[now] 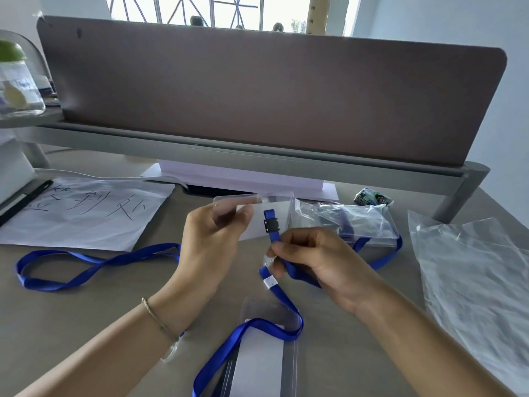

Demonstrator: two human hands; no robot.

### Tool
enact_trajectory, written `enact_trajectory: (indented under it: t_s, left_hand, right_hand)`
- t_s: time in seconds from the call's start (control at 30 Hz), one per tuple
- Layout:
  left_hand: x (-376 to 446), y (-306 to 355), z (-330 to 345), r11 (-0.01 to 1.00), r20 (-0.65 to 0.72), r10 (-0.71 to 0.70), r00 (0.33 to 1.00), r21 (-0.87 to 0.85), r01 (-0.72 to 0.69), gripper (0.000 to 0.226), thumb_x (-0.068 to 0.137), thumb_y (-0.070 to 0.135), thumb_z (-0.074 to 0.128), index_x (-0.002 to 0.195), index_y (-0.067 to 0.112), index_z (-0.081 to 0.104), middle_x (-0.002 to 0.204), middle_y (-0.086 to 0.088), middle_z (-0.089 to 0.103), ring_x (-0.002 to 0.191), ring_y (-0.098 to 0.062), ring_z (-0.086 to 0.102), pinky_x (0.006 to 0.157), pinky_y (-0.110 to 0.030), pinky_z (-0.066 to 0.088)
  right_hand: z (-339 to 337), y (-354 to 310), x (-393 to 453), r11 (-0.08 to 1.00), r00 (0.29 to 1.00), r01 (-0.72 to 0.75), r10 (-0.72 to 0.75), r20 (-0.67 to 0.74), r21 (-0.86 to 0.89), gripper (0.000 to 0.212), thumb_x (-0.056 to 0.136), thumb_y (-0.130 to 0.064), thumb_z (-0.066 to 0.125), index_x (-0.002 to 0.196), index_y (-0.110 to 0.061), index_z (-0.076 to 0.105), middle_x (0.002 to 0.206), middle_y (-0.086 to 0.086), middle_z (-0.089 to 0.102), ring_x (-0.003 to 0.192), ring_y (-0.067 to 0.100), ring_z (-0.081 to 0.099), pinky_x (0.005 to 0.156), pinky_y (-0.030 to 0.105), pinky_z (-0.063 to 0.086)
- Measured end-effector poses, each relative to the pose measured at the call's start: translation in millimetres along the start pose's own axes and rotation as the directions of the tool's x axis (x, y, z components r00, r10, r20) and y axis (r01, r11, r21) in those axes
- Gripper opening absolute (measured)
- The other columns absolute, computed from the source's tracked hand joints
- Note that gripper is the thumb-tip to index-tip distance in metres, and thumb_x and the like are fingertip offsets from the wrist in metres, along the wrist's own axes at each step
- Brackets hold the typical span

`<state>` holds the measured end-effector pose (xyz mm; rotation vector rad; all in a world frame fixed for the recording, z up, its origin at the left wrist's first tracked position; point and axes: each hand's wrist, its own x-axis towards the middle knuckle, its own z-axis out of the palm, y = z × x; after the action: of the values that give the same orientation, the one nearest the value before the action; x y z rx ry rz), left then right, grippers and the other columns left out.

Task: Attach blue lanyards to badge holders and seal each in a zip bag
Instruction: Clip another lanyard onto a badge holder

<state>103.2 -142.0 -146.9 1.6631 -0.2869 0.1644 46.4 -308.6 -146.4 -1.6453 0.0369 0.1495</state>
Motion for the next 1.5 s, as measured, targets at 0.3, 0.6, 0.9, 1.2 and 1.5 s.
enact_trajectory:
  t_s: [0.3,0.6,0.9,1.2,1.5]
  left_hand:
    - [5,17,-5,0.773,0.190,-0.362,0.912,-0.486,0.408,0.020,0.098,0.015,0.054,0.106,0.011,0.072,0.095,-0.006,0.077,0.083,-0.016,0.072,0.073,-0.030,0.058]
    - [15,29,-29,0.843,0.651,-0.336,0.681,-0.115,0.526,0.017,0.081,0.025,0.064,0.074,0.020,0.079,0.080,-0.004,0.070,0.080,-0.019,0.064,0.070,-0.029,0.048]
    - [9,39,-26,0.878,0.621,-0.257,0.741,0.470,-0.089,0.041,0.095,0.034,0.064,0.056,0.021,0.063,0.050,0.006,0.052,0.050,-0.003,0.045,0.056,-0.024,0.038]
    - [0,29,-17,0.483,0.402,0.397,0.826,0.674,-0.560,0.025,0.094,0.025,0.052,0.083,0.026,0.075,0.076,0.011,0.063,0.066,-0.011,0.058,0.054,-0.031,0.050]
    - [15,2,-15,0.787,0.032,0.409,0.912,0.492,-0.371,0.021,0.100,0.022,0.055,0.092,0.019,0.074,0.081,0.009,0.065,0.071,-0.008,0.057,0.063,-0.032,0.047]
  right_hand:
    - [14,12,0,0.989,0.994,-0.032,0.046,0.095,-0.146,0.025,0.099,-0.021,0.060,0.081,-0.016,0.076,0.067,0.005,0.069,0.068,0.011,0.064,0.085,0.023,0.049]
    - [-16,5,-4,0.980,0.918,0.010,0.069,0.390,-0.197,0.021,0.088,-0.014,0.061,0.074,-0.026,0.070,0.069,0.015,0.058,0.061,0.020,0.056,0.069,0.027,0.049]
    - [-33,-3,-1,0.983,0.952,-0.056,0.106,0.287,-0.176,0.029,0.090,-0.030,0.063,0.063,-0.019,0.067,0.054,-0.001,0.051,0.052,0.017,0.048,0.064,0.022,0.045]
    - [-13,-21,-4,0.998,0.999,0.042,-0.043,-0.028,-0.049,0.034,0.105,-0.022,0.045,0.080,-0.003,0.058,0.049,0.002,0.041,0.047,0.018,0.043,0.066,0.034,0.046]
    - [19,-14,-9,0.976,0.998,-0.002,-0.013,0.068,0.220,0.035,0.106,-0.019,0.040,0.075,-0.007,0.051,0.049,-0.001,0.036,0.050,0.020,0.031,0.055,0.029,0.041]
